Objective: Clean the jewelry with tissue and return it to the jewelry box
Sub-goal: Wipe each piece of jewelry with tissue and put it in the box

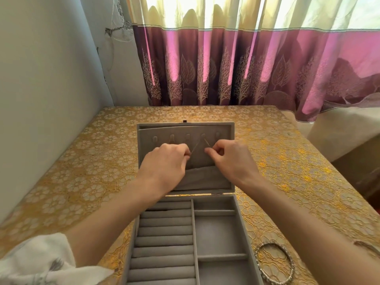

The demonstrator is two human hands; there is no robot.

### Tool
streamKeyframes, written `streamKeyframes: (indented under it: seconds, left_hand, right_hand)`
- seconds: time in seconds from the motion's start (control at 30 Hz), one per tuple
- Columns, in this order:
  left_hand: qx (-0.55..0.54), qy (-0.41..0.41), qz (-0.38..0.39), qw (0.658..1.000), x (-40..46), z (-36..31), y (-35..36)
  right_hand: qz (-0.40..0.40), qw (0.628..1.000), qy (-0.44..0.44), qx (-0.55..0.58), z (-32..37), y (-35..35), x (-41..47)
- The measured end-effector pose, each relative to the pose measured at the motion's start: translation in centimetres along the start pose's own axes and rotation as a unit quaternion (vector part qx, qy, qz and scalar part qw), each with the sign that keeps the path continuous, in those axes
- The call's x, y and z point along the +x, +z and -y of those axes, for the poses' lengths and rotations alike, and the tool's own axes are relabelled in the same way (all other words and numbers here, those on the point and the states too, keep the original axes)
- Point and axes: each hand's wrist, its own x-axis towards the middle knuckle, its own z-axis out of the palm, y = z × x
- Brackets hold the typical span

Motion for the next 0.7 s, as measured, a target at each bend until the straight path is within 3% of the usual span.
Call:
streamKeyframes:
  seconds: [0.2, 0.53, 0.7]
  left_hand:
    - [-0.063, 0.009, 0.031, 0.998, 1.2, -0.2, -1.7]
    - [-0.259, -0.011, -0.065, 0.964, 2.7, -2.0, -1.0]
    - [-0.2, -0.025, 0.011, 0.979, 1.3, -1.7, 1.3]
  right_hand:
    - [0.031, 0.998, -0.044, -0.037, 0.3, -0.4, -0.8]
    - [0.055, 0.998, 0.003, -0.007, 0.1, -0.5, -1.0]
    - [0.07, 0.997, 0.018, -0.02, -0.1, -0.4, -0.9]
